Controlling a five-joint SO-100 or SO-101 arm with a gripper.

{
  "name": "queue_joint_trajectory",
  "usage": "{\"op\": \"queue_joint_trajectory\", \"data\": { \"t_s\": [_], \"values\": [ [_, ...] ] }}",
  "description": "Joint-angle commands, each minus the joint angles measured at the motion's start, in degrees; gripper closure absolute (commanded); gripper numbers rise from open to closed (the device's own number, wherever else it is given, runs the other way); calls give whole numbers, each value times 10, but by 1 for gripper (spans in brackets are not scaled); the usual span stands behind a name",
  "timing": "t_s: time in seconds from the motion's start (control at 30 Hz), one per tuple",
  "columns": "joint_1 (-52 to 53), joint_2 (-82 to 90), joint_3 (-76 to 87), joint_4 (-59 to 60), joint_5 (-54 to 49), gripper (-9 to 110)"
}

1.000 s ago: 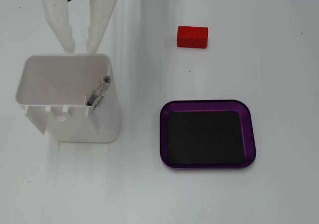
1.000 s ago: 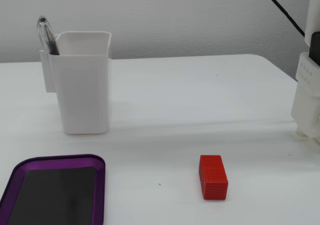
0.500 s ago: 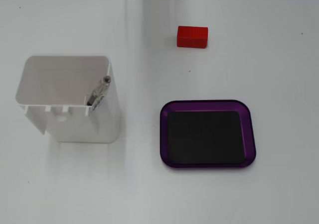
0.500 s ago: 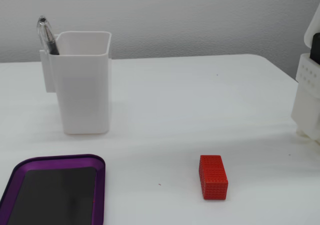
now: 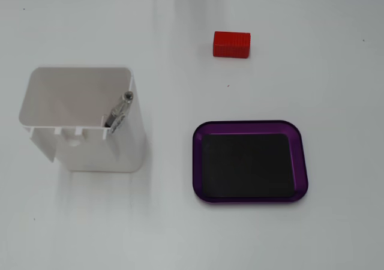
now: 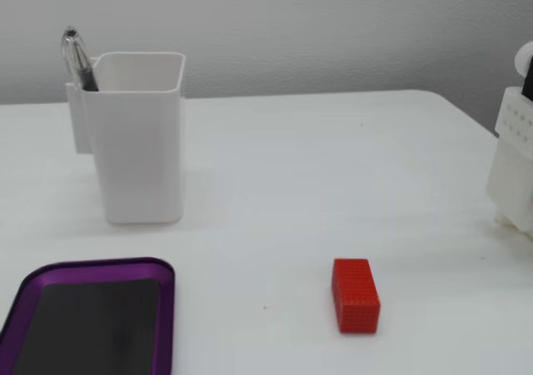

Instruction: Pick up the pen and put it in the pen holder.

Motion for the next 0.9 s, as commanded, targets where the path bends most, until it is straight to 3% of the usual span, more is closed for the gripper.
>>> {"op": "queue_joint_trajectory", "data": {
  "t_s": [0.0,0.3,0.87],
  "values": [
    [3,62,166,-91,-4,98],
    [-3,227,475,-229,-2,98],
    [-4,252,718,-230,-4,99]
  ]
}}
